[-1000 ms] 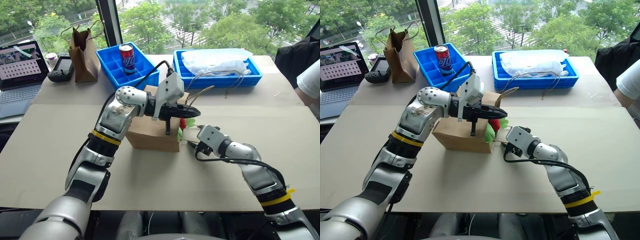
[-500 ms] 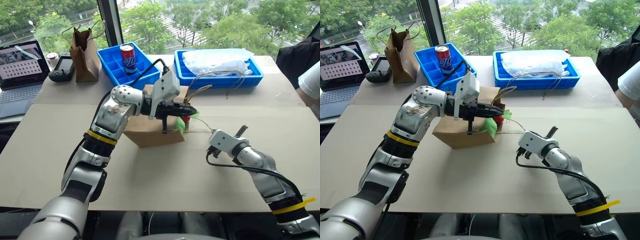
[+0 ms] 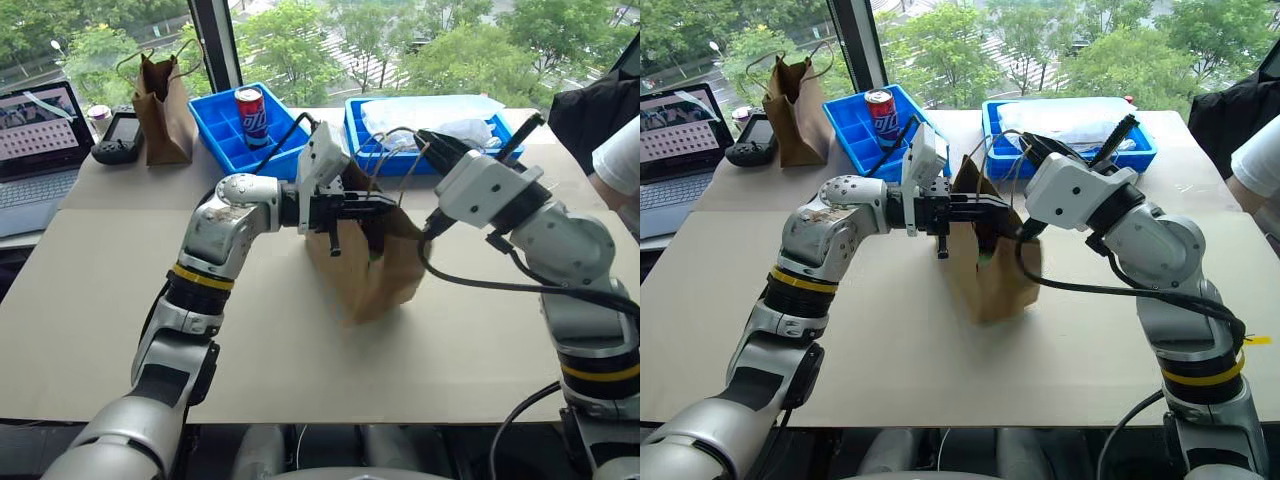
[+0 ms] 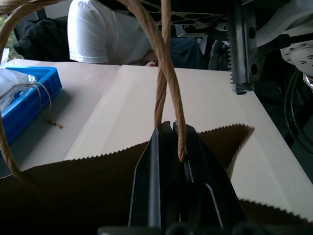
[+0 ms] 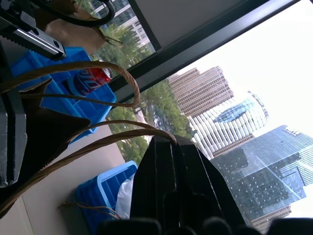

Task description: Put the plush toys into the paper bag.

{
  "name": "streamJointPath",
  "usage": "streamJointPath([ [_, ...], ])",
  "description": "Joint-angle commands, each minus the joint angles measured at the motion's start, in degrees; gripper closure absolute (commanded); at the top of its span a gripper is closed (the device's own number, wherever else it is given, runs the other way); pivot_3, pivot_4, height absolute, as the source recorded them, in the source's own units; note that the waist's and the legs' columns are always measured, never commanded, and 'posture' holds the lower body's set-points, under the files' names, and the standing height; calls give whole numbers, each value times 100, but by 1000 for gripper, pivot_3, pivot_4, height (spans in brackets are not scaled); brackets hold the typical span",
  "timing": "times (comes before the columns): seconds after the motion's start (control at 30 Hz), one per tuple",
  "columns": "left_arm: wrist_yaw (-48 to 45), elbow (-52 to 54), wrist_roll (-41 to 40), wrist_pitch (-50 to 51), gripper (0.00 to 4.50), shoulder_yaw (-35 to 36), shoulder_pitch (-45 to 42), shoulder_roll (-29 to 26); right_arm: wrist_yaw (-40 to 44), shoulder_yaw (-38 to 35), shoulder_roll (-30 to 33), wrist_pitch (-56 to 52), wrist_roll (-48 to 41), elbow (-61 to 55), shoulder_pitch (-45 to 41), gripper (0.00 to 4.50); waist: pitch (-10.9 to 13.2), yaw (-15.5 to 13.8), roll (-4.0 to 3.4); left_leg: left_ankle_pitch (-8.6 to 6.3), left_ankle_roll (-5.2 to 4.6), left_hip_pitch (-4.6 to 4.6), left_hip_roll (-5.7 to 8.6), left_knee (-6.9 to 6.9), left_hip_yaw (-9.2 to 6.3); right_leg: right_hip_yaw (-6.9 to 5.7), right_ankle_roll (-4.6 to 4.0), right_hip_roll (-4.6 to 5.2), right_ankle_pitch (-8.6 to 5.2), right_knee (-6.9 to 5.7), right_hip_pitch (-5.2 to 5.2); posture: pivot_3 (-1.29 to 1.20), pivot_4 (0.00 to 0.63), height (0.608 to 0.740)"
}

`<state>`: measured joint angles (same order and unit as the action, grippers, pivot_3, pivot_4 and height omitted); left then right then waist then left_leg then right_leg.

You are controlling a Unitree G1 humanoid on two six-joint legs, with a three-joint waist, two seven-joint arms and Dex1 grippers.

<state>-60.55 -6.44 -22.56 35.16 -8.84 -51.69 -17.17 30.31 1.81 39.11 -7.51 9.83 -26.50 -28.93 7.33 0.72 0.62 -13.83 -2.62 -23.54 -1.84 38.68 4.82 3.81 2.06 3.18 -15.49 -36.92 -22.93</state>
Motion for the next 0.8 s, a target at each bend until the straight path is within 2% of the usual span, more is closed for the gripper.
streamJointPath([
  [0.03,122,352,-147,241,4500,219,116,-253,174,63,-131,-332,-196,-455,-57,4436,0,0,-1,0,0,-2,1,0,1,1,0,2,0,0,-3,0,150,724],
  [0.2,80,441,-35,266,4500,255,377,-757,385,153,-113,-805,-149,-817,286,4436,-1,-1,-1,0,0,-8,-1,0,2,1,0,3,0,-8,-12,0,150,724],
  [0.3,61,380,-51,223,4500,268,340,-882,454,112,-55,-1007,-104,-914,351,4436,-1,-24,-1,2,3,-11,0,2,3,0,0,6,0,-8,-12,0,150,724],
  [0.53,323,-158,-128,16,4500,537,-214,-696,652,-99,256,-1649,-135,-788,-279,4436,0,-22,-1,2,4,-12,2,5,6,0,0,4,0,-8,-16,0,150,724],
  [0.8,344,89,-300,262,4500,535,-219,-615,789,62,266,-2116,-190,-932,-530,4436,0,-5,-1,1,2,-25,0,-1,6,0,-1,3,0,-9,-25,0,150,724],
])
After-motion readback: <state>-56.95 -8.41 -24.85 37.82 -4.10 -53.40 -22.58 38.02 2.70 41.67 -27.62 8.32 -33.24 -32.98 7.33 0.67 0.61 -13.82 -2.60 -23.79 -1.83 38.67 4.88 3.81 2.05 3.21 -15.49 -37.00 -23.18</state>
